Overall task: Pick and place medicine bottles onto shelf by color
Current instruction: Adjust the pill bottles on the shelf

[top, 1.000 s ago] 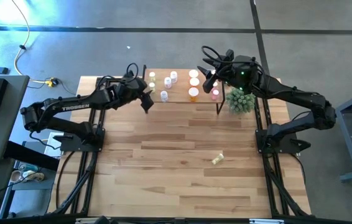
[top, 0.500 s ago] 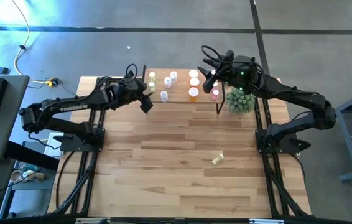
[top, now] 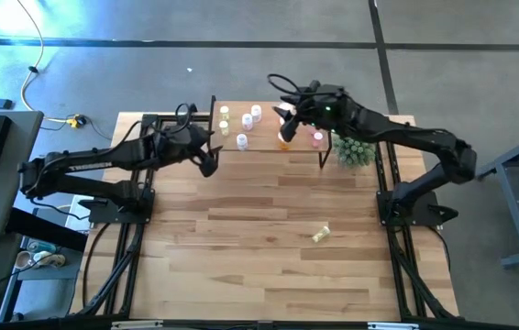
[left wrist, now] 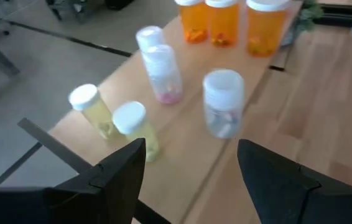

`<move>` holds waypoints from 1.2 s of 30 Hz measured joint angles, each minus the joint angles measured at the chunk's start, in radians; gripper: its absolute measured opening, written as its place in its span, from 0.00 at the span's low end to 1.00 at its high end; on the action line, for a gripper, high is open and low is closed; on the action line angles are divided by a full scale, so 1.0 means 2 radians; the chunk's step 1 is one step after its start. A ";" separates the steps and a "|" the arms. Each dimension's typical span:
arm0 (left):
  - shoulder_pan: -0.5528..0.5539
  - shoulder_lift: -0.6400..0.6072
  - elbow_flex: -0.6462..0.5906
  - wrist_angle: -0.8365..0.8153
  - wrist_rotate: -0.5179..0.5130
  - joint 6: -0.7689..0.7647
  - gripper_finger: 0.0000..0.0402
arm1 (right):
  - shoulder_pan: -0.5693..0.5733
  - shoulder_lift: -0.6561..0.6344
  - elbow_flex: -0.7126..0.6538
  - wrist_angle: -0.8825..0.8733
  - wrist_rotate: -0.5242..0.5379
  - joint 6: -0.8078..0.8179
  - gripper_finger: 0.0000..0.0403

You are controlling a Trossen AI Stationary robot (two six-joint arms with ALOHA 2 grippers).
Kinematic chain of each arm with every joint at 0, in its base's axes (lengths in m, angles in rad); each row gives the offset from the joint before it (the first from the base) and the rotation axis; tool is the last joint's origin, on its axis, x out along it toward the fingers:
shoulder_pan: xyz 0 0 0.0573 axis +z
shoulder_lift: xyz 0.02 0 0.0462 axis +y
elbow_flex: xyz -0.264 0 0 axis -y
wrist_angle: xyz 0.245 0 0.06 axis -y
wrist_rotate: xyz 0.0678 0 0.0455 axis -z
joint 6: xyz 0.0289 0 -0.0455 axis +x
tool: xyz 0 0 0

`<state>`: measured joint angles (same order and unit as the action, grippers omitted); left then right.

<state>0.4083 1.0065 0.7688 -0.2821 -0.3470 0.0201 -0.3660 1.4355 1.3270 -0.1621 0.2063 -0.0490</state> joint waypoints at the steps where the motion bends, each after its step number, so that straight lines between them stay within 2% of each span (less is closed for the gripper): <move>1: -0.004 -0.003 -0.003 -0.003 0.000 -0.002 0.61 | 0.000 0.009 0.012 -0.011 0.000 0.000 0.43; 14: -0.049 -0.006 -0.082 0.094 0.003 -0.060 0.61 | -0.039 0.157 0.230 -0.220 -0.002 -0.020 0.43; 21: -0.066 -0.006 -0.116 0.152 0.002 -0.061 0.61 | -0.067 0.250 0.327 -0.320 -0.042 -0.046 0.43; 28: -0.064 -0.006 -0.119 0.155 0.002 -0.061 0.61 | -0.069 0.303 0.371 -0.365 -0.043 -0.081 0.43; 36: -0.064 -0.006 -0.119 0.155 0.001 -0.061 0.61 | -0.070 0.314 0.366 -0.373 -0.043 -0.089 0.43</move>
<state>0.2806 0.9947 0.5316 0.0279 -0.3447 -0.1017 -0.5064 2.0632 2.0598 -0.9089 0.1204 -0.2276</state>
